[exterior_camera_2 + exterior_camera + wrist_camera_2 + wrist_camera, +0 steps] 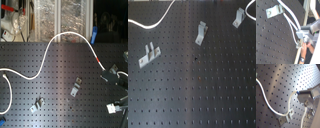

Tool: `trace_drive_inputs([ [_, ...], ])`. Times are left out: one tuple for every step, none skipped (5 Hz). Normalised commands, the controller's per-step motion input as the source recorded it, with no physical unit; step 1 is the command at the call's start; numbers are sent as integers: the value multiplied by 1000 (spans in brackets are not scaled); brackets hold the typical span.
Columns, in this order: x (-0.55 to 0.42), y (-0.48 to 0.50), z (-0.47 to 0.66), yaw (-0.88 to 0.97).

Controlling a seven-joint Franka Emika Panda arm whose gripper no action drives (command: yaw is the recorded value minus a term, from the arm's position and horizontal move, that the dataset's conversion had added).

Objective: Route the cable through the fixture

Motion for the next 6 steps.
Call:
trace_drive_inputs([
  [-88,105,140,26],
  [16,40,2,0],
  [240,328,14,0],
  [140,309,-131,0],
  [-30,31,-389,129],
  [-118,61,-451,151],
])
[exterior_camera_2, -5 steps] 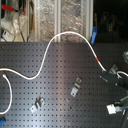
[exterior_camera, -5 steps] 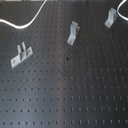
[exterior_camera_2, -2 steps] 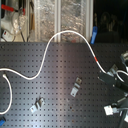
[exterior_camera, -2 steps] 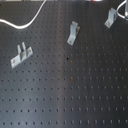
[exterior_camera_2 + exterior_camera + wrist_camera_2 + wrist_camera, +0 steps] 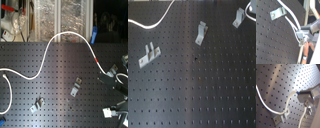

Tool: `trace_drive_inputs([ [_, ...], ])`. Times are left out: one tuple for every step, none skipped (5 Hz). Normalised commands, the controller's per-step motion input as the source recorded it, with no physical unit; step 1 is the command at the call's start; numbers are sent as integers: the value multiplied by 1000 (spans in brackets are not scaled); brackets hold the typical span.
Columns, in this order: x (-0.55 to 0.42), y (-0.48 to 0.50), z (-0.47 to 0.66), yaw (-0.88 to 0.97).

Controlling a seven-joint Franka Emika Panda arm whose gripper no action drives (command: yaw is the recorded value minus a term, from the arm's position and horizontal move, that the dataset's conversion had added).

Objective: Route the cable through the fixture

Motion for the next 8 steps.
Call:
trace_drive_inputs([
  [-1,158,-369,146],
  [192,459,-136,54],
  [300,538,-44,14],
  [332,583,-59,0],
  [385,640,-36,0],
  [422,647,10,0],
  [462,634,17,0],
  [526,676,12,0],
])
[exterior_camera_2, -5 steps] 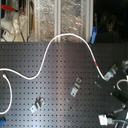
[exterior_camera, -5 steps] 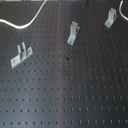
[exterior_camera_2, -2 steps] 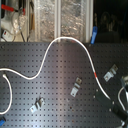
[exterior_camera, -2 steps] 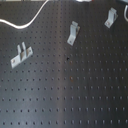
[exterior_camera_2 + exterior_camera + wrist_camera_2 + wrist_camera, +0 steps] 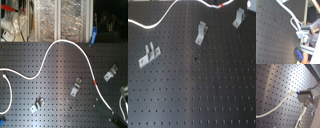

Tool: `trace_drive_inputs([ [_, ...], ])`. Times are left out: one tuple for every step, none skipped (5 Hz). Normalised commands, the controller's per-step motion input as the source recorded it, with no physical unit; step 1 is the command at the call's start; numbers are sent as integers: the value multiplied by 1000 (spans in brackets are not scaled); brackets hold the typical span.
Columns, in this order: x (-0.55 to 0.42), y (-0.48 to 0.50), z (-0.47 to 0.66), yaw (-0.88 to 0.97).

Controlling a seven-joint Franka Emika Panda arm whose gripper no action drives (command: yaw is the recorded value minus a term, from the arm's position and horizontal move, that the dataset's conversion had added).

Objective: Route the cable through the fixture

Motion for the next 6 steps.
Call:
trace_drive_inputs([
  [487,712,-11,0],
  [317,546,14,0],
  [-194,-163,202,-31],
  [-354,-599,206,-91],
  [-318,-539,234,-166],
  [-69,-153,339,-197],
])
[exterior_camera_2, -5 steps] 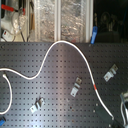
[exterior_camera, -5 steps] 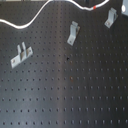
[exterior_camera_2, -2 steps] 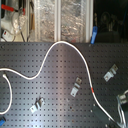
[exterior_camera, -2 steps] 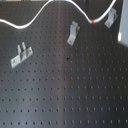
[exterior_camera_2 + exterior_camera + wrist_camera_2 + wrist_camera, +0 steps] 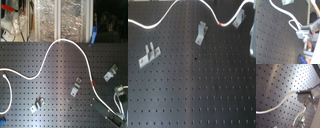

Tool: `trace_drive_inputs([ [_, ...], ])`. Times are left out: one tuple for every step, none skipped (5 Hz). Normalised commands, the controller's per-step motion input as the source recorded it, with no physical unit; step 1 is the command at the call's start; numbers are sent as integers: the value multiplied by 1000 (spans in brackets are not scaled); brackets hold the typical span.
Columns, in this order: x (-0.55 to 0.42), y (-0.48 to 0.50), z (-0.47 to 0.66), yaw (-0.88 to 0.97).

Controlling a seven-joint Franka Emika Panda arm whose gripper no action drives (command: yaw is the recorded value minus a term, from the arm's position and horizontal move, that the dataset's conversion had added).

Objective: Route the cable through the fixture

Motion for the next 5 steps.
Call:
trace_drive_inputs([
  [12,3,560,-214],
  [-60,-94,194,-46],
  [-169,-255,-2,0],
  [-306,-324,-303,34],
  [-261,-619,-358,0],
])
